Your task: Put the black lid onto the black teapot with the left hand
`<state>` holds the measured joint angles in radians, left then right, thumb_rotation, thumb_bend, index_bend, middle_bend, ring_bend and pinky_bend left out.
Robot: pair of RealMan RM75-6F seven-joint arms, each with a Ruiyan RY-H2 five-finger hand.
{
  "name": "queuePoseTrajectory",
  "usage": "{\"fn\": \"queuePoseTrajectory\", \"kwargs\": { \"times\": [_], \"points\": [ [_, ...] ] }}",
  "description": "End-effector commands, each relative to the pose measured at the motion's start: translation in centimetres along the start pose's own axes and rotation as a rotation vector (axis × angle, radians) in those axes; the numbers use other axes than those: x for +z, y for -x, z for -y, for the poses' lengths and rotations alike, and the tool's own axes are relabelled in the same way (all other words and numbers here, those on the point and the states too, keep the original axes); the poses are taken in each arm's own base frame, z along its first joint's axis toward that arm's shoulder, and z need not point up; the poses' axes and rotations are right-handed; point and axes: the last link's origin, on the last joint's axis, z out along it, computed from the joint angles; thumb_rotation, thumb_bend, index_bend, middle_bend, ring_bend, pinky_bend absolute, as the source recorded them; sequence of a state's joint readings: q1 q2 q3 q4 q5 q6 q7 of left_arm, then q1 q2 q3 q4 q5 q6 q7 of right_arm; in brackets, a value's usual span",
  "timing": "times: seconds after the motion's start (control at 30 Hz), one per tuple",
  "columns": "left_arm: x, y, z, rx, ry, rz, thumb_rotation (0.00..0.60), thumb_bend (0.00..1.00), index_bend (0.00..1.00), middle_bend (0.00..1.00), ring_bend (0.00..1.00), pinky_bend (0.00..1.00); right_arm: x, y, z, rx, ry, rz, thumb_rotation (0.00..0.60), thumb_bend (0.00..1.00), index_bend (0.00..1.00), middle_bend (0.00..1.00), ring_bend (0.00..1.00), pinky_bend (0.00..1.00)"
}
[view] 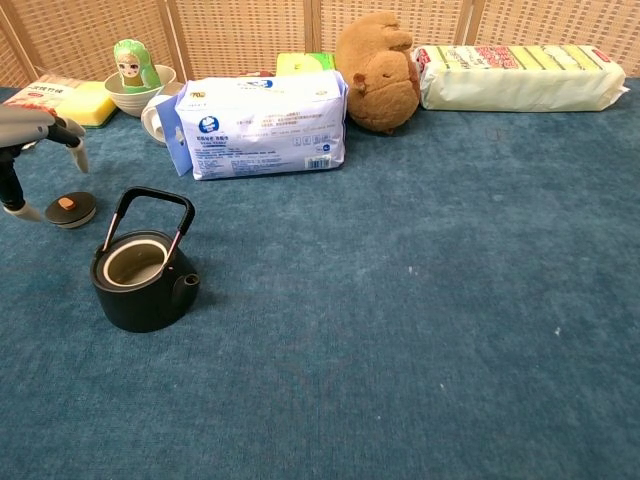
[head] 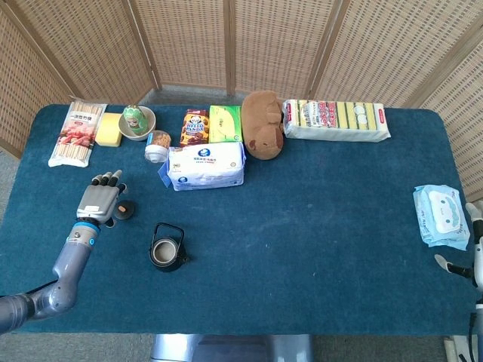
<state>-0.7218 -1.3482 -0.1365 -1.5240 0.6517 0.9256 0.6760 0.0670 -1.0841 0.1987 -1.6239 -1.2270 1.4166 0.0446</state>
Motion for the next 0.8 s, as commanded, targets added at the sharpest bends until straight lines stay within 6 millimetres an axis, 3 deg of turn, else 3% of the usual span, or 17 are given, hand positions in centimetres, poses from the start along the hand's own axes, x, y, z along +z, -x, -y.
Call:
{"fn": "queuePoseTrajectory", "kwargs": {
  "times": [0.03,0.8],
  "points": [
    [0.11,0.15,-0.36,0.004,0.001,0.005,0.600,0.18,0.28,0.00,0.00,0.07,0.00,-0.07,-0.04,0.001,0.001,-0.002,0.600,0.00,0.04,0.00,0.00,0.00],
    [0.79,0.83,-1.01,0.049,-0.020,0.016,0.600,0.18,0.28,0.00,0.00,0.07,0.07,-0.19,-0.17,0.013,0.004,0.002,0.600,0.00,0.04,0.00,0.00,0.00]
  ]
}}
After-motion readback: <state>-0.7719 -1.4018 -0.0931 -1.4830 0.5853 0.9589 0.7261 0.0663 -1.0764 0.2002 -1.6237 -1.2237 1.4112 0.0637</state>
